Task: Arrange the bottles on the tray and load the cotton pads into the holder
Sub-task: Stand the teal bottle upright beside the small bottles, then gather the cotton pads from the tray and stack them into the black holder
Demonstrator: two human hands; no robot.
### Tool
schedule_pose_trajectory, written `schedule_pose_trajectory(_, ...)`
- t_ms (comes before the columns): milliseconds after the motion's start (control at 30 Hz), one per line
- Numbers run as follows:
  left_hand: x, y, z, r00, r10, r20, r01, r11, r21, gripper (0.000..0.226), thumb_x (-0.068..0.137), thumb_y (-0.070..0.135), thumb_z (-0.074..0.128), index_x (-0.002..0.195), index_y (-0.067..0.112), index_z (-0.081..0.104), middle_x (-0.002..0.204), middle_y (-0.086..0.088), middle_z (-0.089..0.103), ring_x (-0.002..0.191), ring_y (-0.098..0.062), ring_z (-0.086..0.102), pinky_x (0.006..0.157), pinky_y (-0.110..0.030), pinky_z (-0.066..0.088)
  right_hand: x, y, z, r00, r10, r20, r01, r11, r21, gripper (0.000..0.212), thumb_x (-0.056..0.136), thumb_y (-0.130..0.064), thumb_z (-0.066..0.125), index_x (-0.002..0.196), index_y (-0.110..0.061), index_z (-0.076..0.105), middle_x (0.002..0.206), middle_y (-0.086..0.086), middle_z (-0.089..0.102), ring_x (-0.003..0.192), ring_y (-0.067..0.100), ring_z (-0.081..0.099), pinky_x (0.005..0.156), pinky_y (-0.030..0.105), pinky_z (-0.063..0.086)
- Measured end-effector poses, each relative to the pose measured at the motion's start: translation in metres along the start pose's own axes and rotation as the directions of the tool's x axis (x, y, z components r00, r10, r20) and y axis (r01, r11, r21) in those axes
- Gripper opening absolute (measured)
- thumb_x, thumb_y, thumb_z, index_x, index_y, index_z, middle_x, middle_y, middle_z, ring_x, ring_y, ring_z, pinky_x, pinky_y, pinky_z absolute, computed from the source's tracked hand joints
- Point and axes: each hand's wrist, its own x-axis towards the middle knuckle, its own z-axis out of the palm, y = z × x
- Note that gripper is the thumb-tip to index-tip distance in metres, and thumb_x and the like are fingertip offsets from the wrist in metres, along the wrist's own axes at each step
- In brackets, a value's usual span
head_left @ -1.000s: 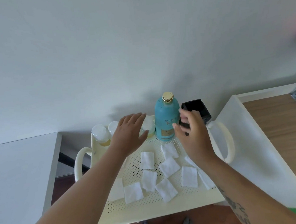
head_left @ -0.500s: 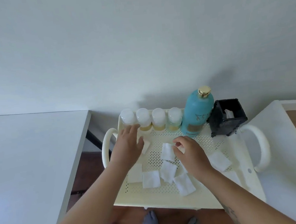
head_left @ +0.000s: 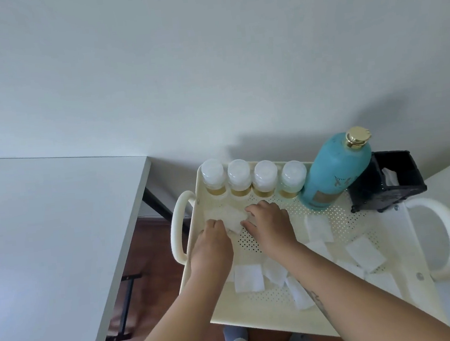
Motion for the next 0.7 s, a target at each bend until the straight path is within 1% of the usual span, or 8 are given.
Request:
schedule_pose_trajectory(33, 0.0, 0.0, 0.0, 1.0, -0.007, -0.007, 0.007, 1.0, -0.016, 0.025, 0.097, 0.007, 0.04, 0.118, 0.007, 0.053, 0.123, -0.007, 0.05, 0.108, -0.025, 0.056, 0.085, -0.032, 0.047, 0.002, -0.002, 0.003, 1.0, 0.01, -0.004, -0.01, 1.0, 0.006, 0.032, 0.091, -0.043, 0.055, 0.114, -0.021, 0.061, 0.108, -0.001, 0.061, 0.103, 0.024, 0.053, 0.085, 0.037, 0.038)
schedule_pose_trajectory(100, 0.002, -0.001, 0.001, 1.0, 0.011, -0.002, -0.011, 1.0, 0.016, 0.024, 0.097, 0.009, 0.041, 0.119, 0.009, 0.052, 0.124, -0.005, 0.051, 0.101, -0.023, 0.059, 0.084, -0.031, 0.049, 0.006, -0.006, 0.008, 0.999, 0.038, -0.009, -0.038, 0.999, 0.017, 0.03, 0.09, -0.044, 0.056, 0.108, -0.022, 0.062, 0.104, -0.002, 0.061, 0.1, 0.023, 0.053, 0.083, 0.037, 0.037)
schedule_pose_trajectory(233, 0.004, -0.006, 0.001, 0.999, 0.043, 0.002, -0.043, 0.999, 0.023, 0.025, 0.096, 0.007, 0.042, 0.118, 0.011, 0.052, 0.122, -0.003, 0.052, 0.099, -0.02, 0.058, 0.085, -0.031, 0.049, 0.009, -0.01, 0.012, 0.997, 0.077, -0.012, -0.077, 0.997, 0.008, 0.016, 0.091, -0.037, 0.057, 0.095, -0.022, 0.06, 0.099, -0.004, 0.059, 0.096, 0.022, 0.052, 0.079, 0.035, 0.032)
schedule_pose_trajectory(367, 0.007, -0.008, -0.002, 1.0, 0.028, 0.006, -0.028, 1.0, 0.002, 0.028, 0.095, 0.006, 0.041, 0.121, 0.015, 0.049, 0.119, 0.001, 0.053, 0.094, -0.02, 0.057, 0.074, -0.031, 0.045, 0.003, -0.006, 0.005, 0.991, 0.127, -0.042, -0.128, 0.992, -0.019, 0.014, 0.091, -0.035, 0.055, 0.091, -0.022, 0.059, 0.096, -0.004, 0.06, 0.095, 0.022, 0.052, 0.077, 0.035, 0.029)
schedule_pose_trajectory(467, 0.013, -0.007, -0.005, 0.999, 0.04, 0.014, -0.041, 0.999, 0.024, 0.027, 0.095, 0.006, 0.044, 0.12, 0.016, 0.049, 0.116, 0.0, 0.053, 0.087, -0.019, 0.053, 0.071, -0.03, 0.043, -0.005, 0.003, -0.002, 0.982, 0.18, -0.065, -0.186, 0.977, -0.107, 0.014, 0.09, -0.036, 0.052, 0.092, -0.023, 0.059, 0.097, -0.005, 0.059, 0.095, 0.022, 0.05, 0.076, 0.035, 0.027)
schedule_pose_trajectory(533, 0.018, -0.005, -0.009, 0.998, 0.057, 0.005, -0.057, 0.997, 0.048, 0.029, 0.093, 0.002, 0.046, 0.119, 0.015, 0.05, 0.115, -0.001, 0.054, 0.089, -0.02, 0.055, 0.072, -0.031, 0.045, -0.008, 0.009, -0.005, 0.979, 0.196, -0.063, -0.203, 0.967, -0.154, 0.015, 0.089, -0.036, 0.051, 0.094, -0.024, 0.059, 0.099, -0.005, 0.059, 0.097, 0.021, 0.049, 0.076, 0.035, 0.027)
schedule_pose_trajectory(633, 0.027, 0.001, -0.016, 0.993, 0.112, -0.036, -0.108, 0.989, 0.099, 0.034, 0.088, -0.004, 0.052, 0.116, 0.014, 0.053, 0.113, -0.001, 0.054, 0.088, -0.02, 0.056, 0.073, -0.032, 0.05, -0.01, 0.013, -0.007, 0.976, 0.201, -0.085, -0.212, 0.967, -0.142, 0.02, 0.089, -0.038, 0.052, 0.1, -0.023, 0.059, 0.102, -0.004, 0.06, 0.1, 0.022, 0.049, 0.079, 0.036, 0.029)
schedule_pose_trajectory(700, 0.032, 0.003, -0.018, 0.987, 0.15, -0.052, -0.141, 0.977, 0.16, 0.032, 0.084, -0.006, 0.056, 0.109, 0.013, 0.053, 0.109, -0.002, 0.054, 0.086, -0.02, 0.053, 0.07, -0.031, 0.048, -0.01, 0.012, -0.007, 0.976, 0.193, -0.1, -0.206, 0.968, -0.141, 0.024, 0.089, -0.041, 0.053, 0.104, -0.022, 0.059, 0.103, -0.004, 0.061, 0.102, 0.023, 0.049, 0.08, 0.036, 0.029)
